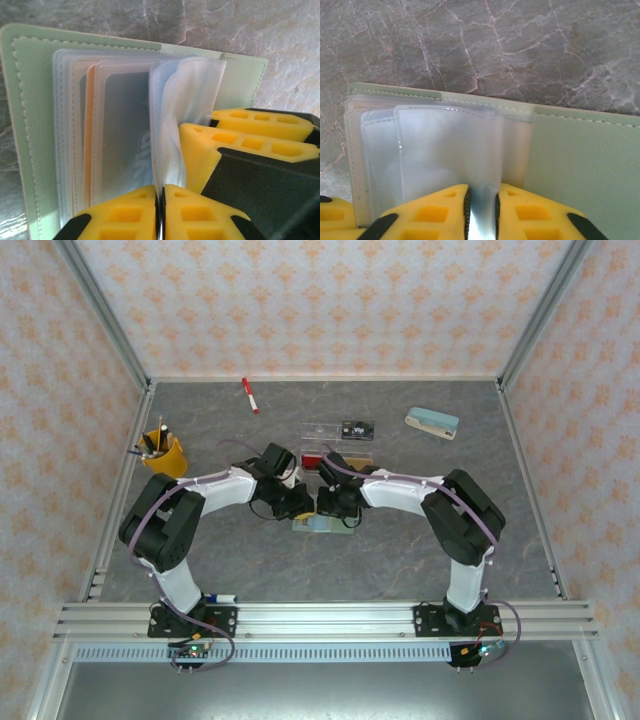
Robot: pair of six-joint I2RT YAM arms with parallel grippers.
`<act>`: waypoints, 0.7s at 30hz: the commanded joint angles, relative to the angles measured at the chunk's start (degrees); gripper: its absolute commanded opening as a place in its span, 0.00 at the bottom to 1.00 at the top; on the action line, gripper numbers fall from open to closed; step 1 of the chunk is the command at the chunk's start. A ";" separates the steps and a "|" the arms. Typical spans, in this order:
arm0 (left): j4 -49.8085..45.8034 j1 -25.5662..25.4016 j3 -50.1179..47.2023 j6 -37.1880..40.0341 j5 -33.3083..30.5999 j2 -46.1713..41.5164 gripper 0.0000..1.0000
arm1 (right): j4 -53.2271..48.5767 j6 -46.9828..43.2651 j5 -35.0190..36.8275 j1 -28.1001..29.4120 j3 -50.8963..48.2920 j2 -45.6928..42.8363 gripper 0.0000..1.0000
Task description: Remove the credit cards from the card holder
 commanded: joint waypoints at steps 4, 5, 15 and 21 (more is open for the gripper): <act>2.86 -0.35 -0.02 -0.24 1.52 -0.43 0.07 | -0.86 0.18 3.55 -0.67 -3.71 -6.95 0.32; 4.84 -0.35 -0.59 -0.98 2.83 -0.81 0.09 | -0.80 0.16 4.05 -0.68 -4.03 -7.92 0.33; 14.73 -1.67 -1.07 -4.50 9.44 -0.90 0.36 | -2.88 3.73 14.99 -2.05 -9.40 -19.04 0.45; 15.38 -4.06 3.09 -5.03 8.40 1.82 0.47 | -2.10 7.32 17.25 -4.48 -14.12 -26.55 0.45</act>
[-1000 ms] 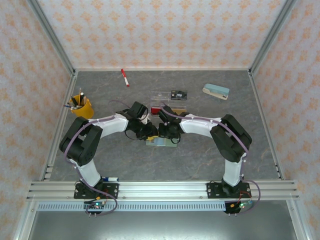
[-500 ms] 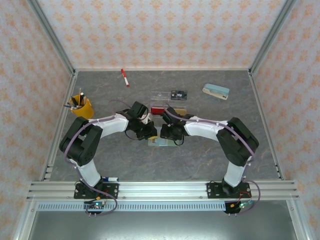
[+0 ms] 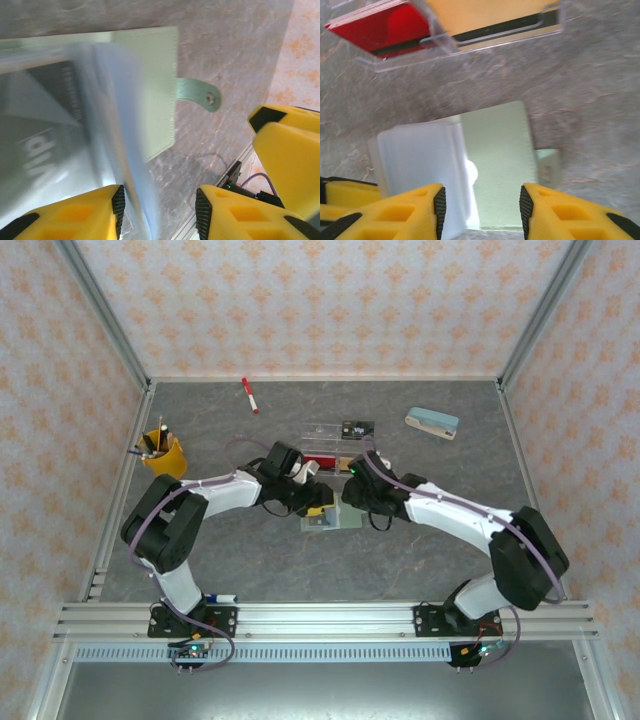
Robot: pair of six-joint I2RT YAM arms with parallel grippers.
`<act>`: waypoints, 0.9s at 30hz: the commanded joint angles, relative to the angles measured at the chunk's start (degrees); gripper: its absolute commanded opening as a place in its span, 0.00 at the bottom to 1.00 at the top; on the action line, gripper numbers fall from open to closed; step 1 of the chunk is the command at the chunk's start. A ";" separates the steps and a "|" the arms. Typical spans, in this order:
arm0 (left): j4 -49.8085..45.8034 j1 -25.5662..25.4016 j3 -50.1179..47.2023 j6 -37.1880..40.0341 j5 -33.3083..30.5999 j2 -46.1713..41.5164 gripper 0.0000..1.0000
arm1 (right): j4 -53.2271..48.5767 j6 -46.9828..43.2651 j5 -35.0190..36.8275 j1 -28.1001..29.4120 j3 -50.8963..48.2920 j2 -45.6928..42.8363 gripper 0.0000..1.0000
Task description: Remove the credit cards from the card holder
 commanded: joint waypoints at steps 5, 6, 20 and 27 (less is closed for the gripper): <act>2.83 -2.14 5.99 -1.37 -0.85 5.58 0.53 | -2.30 2.31 5.15 -1.06 -1.74 -5.09 0.46; 3.14 -2.25 6.44 -1.68 -0.93 6.32 0.53 | -2.30 2.44 4.98 -1.05 -1.73 -5.03 0.46; -7.29 -0.05 6.59 1.37 -9.24 1.94 0.42 | 2.19 -1.93 -8.68 -1.04 2.39 4.49 0.35; -9.43 7.26 -1.80 1.43 -12.51 -7.26 0.49 | -3.35 -7.86 -10.94 2.71 11.73 15.16 0.40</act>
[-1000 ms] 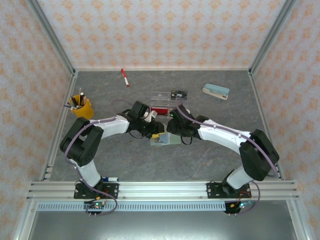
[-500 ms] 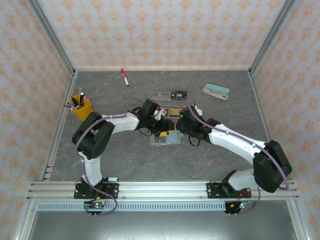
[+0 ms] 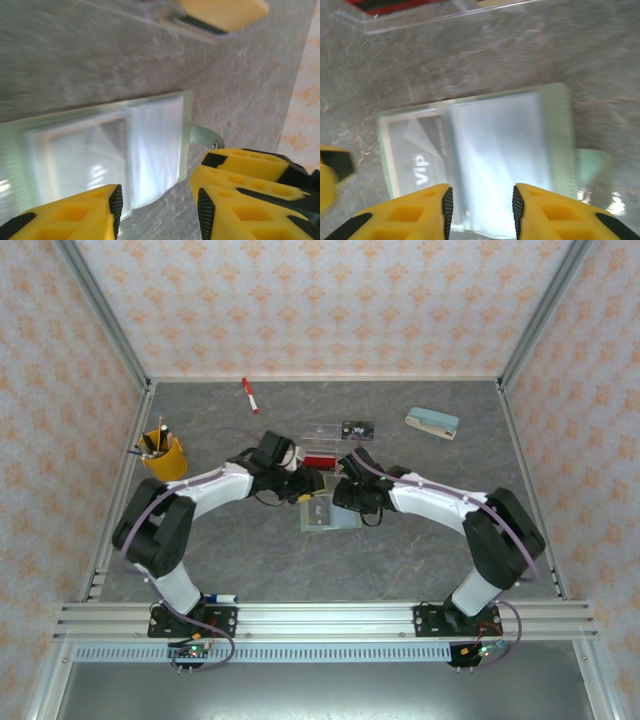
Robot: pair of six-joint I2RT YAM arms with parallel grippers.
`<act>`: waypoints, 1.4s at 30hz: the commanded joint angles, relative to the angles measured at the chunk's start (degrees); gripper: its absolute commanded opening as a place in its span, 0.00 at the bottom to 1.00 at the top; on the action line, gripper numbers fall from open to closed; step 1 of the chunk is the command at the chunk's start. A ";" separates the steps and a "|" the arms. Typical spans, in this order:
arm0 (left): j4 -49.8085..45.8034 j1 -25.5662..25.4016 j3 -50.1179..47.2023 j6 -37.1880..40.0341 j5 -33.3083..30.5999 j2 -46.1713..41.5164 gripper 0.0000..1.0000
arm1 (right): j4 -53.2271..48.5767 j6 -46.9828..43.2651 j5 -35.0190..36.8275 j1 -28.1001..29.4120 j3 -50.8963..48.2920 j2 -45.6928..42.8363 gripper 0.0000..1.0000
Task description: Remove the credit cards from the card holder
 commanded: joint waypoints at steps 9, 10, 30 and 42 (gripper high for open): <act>-2.77 4.34 -6.66 0.12 -2.68 -4.91 0.53 | -8.90 -4.91 0.91 3.90 10.23 12.67 0.47; -2.20 4.34 -7.00 -0.16 -2.16 -4.74 0.53 | -9.46 -4.75 1.46 3.90 10.43 13.22 0.46; 1.52 -0.57 -4.88 -1.43 2.68 1.89 0.37 | -3.09 -1.15 -2.91 0.96 3.00 13.96 0.21; -5.61 -2.24 -1.22 2.02 0.38 6.79 0.37 | 1.89 0.70 -6.77 -0.80 -0.28 13.26 0.18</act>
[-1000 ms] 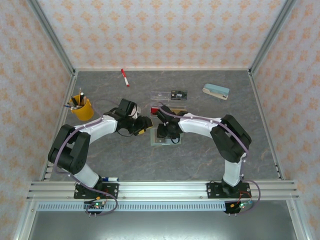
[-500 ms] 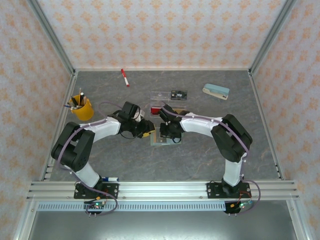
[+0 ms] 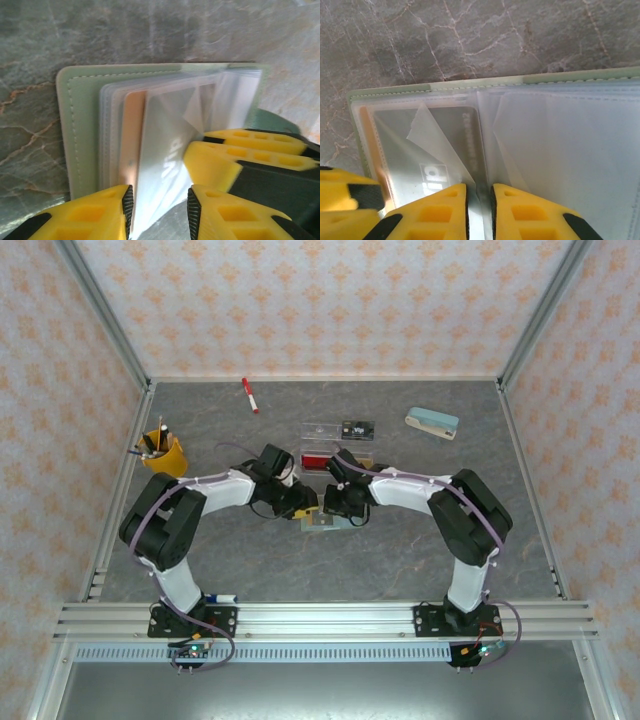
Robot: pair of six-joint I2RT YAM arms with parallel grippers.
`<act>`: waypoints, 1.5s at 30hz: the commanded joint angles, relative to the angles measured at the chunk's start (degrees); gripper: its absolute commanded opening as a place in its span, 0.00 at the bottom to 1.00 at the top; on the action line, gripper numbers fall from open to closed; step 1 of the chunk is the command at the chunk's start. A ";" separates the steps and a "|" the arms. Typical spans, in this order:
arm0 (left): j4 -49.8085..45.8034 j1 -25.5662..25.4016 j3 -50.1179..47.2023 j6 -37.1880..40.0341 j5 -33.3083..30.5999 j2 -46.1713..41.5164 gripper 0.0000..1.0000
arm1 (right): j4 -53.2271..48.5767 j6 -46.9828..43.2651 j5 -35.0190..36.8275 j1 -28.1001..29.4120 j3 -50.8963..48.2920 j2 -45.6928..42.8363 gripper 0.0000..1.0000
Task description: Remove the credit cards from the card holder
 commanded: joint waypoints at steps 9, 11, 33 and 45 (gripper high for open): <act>-6.91 -1.48 3.01 3.34 -1.96 3.59 0.38 | 6.18 4.13 -2.71 -1.80 -6.34 2.70 0.17; -6.66 -1.72 3.32 3.25 -1.31 4.07 0.38 | 8.47 5.12 -4.10 -2.22 -7.41 2.61 0.17; -0.59 -2.86 3.25 -0.82 -2.76 1.15 0.31 | 19.99 7.74 -10.90 -5.97 -13.03 3.24 0.06; -8.15 -3.14 0.64 -3.32 -13.32 -5.38 0.32 | 12.04 4.93 -4.69 -5.90 -10.03 3.98 0.03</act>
